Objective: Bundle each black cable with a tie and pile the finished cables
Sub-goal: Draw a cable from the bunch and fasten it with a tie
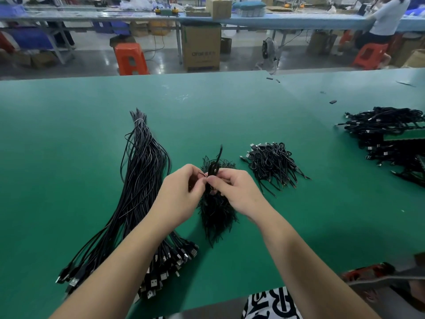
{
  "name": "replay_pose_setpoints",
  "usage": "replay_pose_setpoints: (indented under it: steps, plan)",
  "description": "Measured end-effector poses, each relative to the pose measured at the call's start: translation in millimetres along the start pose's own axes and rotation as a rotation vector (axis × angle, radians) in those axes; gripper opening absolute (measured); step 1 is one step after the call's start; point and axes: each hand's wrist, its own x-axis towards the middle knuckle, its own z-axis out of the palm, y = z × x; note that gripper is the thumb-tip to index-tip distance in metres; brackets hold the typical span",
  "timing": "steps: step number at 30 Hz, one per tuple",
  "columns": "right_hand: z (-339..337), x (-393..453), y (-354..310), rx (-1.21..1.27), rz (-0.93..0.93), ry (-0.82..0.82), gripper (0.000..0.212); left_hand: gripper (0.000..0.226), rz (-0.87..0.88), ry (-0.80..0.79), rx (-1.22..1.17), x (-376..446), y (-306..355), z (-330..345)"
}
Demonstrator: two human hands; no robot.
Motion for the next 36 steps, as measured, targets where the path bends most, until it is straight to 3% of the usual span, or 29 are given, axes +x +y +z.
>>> replay_pose_setpoints:
  steps: [3, 6, 8, 11, 16, 18, 21, 25, 27, 31, 34, 36]
  plan:
    - [1.8, -2.0, 4.0, 0.050, 0.050, -0.025, 0.035, 0.001, 0.195, 0.002, 0.164, -2.2, -2.9, 1.5]
    - [4.2, -2.1, 5.5, 0.126, 0.120, -0.036, 0.018, 0.009, 0.509, -0.011, 0.458, -2.4, -9.2, 2.0]
    - [4.1, -1.8, 6.0, 0.207, 0.174, -0.007, 0.019, 0.014, 0.630, 0.001, 0.570, -1.8, -11.2, 3.4]
    - [1.7, -1.2, 7.9, 0.330, 0.161, -0.063, 0.006, 0.003, 0.534, -0.011, 0.386, -2.8, -9.2, 1.9]
    - [-7.3, -2.0, 10.5, 0.538, 0.161, -0.213, 0.021, 0.013, 0.082, -0.040, -0.010, 3.5, -10.1, -6.9]
    - [-8.0, -1.1, 11.5, 0.528, 0.144, -0.254, 0.028, 0.012, -0.048, -0.101, -0.158, 7.8, -10.3, -9.1]
    - [-6.1, 0.9, 11.8, 0.390, 0.138, -0.183, 0.024, 0.013, -0.137, -0.124, -0.252, 9.3, -11.1, -9.4]
    - [-1.4, 2.3, 11.3, 0.219, 0.138, -0.041, 0.006, 0.010, -0.057, -0.064, -0.047, 6.2, -7.6, -6.3]
    - [3.6, 4.0, 10.3, 0.188, 0.159, -0.016, 0.017, 0.005, 0.067, -0.023, 0.128, 3.7, -4.0, -3.3]
    - [7.5, 5.6, 7.6, 0.294, 0.219, -0.052, 0.026, 0.012, 0.395, 0.007, 0.465, -1.0, -5.9, 1.0]
    - [7.2, 6.7, 7.4, 0.358, 0.276, -0.111, 0.027, 0.017, 0.502, 0.049, 0.600, -1.4, -15.0, 1.0]
    - [7.9, 8.8, 8.0, 0.347, 0.304, -0.109, 0.017, 0.008, 0.514, 0.061, 0.560, -2.8, -17.7, 0.4]
